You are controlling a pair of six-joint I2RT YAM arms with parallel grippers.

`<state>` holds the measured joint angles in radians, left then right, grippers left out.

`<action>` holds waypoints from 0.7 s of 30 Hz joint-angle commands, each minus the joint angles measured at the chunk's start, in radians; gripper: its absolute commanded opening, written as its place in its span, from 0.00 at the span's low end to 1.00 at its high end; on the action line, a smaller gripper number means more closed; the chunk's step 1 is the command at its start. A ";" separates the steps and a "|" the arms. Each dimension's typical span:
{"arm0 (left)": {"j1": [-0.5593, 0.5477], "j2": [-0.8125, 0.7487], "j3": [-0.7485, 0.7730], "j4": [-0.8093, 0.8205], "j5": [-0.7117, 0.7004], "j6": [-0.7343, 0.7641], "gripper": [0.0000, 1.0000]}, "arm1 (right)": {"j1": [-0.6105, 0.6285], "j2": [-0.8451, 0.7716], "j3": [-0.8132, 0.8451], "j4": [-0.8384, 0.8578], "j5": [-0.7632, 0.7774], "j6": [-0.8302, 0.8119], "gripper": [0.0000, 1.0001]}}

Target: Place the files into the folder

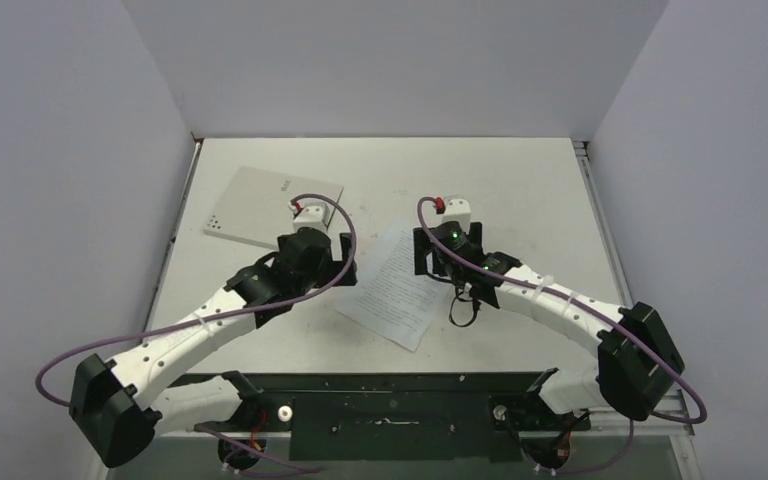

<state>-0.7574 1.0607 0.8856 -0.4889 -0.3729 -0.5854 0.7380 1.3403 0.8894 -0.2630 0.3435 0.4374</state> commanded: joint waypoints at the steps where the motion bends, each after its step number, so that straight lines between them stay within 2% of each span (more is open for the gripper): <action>1: 0.006 0.092 -0.020 0.119 0.034 -0.049 0.96 | -0.008 0.023 -0.036 0.034 -0.057 0.095 0.90; 9: 0.013 0.294 -0.025 0.222 0.053 -0.078 0.96 | -0.027 0.002 -0.142 0.053 -0.058 0.159 0.90; 21: 0.031 0.508 -0.015 0.323 0.139 -0.100 0.96 | -0.068 -0.038 -0.283 0.138 -0.143 0.250 0.90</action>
<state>-0.7357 1.5276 0.8558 -0.2466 -0.2745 -0.6712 0.6819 1.3415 0.6353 -0.2050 0.2344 0.6353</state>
